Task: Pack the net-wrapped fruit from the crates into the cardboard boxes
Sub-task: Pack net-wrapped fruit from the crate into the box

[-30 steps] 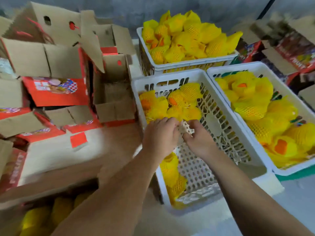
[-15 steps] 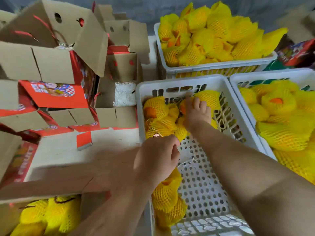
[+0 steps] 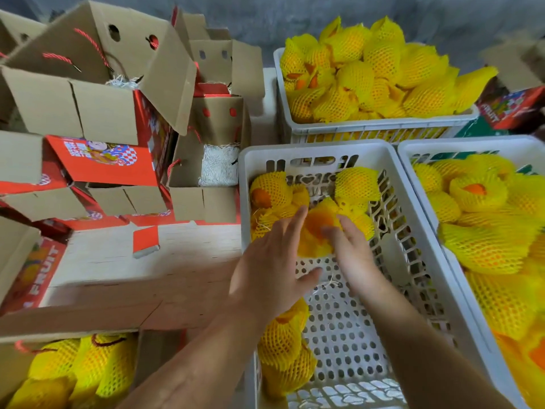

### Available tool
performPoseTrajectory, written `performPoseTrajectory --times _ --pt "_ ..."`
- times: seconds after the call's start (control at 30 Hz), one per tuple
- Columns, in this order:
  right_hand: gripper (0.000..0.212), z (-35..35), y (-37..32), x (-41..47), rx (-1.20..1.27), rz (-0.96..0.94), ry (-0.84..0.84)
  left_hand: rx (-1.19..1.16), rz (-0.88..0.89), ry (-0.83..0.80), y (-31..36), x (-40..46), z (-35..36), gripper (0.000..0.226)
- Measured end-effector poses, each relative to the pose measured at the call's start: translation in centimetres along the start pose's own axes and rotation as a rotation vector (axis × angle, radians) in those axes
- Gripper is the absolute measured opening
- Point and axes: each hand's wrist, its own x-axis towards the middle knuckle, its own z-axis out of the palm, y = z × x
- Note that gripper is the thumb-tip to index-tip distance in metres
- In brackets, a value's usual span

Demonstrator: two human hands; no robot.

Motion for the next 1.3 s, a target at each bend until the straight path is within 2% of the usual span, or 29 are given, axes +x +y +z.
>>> performPoseTrajectory --times 0.07,0.13,0.23,0.3,0.33,0.4,0.47,0.5,0.53,0.6,0.67,0.73,0.83,0.97,1.03,1.1,1.17,1.2,1.3 --pt "0.042 0.5 0.1 -2.2 0.394 0.187 -0.228 0.032 0.045 -0.026 0.0 -0.1 0.1 0.097" --pt "0.048 0.9 -0.4 -3.1 0.629 0.339 -0.302 0.063 0.057 -0.014 -0.1 -0.2 0.1 0.086" --pt "0.050 1.5 -0.8 -3.0 0.685 0.491 -0.199 0.104 0.045 -0.020 -0.2 -0.1 0.1 0.076" --pt "0.057 1.3 -0.7 -2.9 0.658 0.492 -0.196 0.113 0.041 -0.027 0.0 -0.1 0.2 0.072" --pt "0.061 1.2 -0.8 -2.8 0.574 0.445 -0.187 0.095 0.031 -0.026 0.0 -0.2 0.1 0.071" --pt "0.058 0.6 -0.9 -1.9 0.151 0.247 -0.047 0.048 0.006 -0.020 0.0 -0.3 0.0 0.068" --pt "0.027 -1.0 -0.8 1.3 -0.362 -0.076 0.226 0.032 -0.007 -0.016 0.0 -0.3 0.0 0.066" --pt "0.021 -2.0 -0.8 3.5 -0.603 -0.197 0.297 0.033 -0.003 -0.015 -0.1 -0.3 0.0 0.066" --pt "0.033 -3.1 -0.9 5.8 -0.827 -0.242 0.292 0.033 0.002 -0.013 -0.1 -0.2 0.1 0.066" --pt "0.062 -4.6 -1.0 9.7 -1.176 -0.112 0.164 0.024 0.007 -0.011 -0.1 -0.2 0.1 0.065" --pt "0.061 -4.8 -0.2 11.6 -1.412 -0.020 0.106 0.018 0.011 -0.006 -0.1 -0.2 0.0 0.062" --pt "0.055 -4.4 0.6 12.1 -1.463 -0.026 0.107 0.006 0.004 0.004 -0.1 -0.3 -0.1 0.062" --pt "0.060 -4.6 1.4 11.8 -1.309 -0.074 0.087 -0.001 0.000 0.033 -0.1 -0.3 0.1 0.064" --pt "0.083 -3.6 0.7 8.1 -1.070 -0.088 0.227 -0.043 0.018 0.124 -0.2 -0.3 0.3 0.060" --pt "0.082 -1.9 -0.5 5.7 -0.834 -0.082 0.230 -0.092 0.013 0.163 -0.2 -0.3 0.3 0.061" --pt "0.069 -0.3 -2.0 3.4 -0.534 -0.096 0.196 -0.182 -0.005 0.171 -0.3 -0.5 0.1 0.061" --pt "0.055 1.3 -3.5 1.0 -0.275 -0.073 0.271 -0.381 -0.055 0.171 -0.2 -0.8 -0.6 0.057" --pt "0.055 2.1 -4.3 -0.3 -0.123 -0.006 0.326 -0.553 -0.094 0.172 -0.1 -1.2 -1.2 0.053" --pt "0.080 5.6 -7.0 -4.5 0.154 0.213 0.429 -1.099 -0.204 0.244 0.4 -3.7 -3.1 0.044"
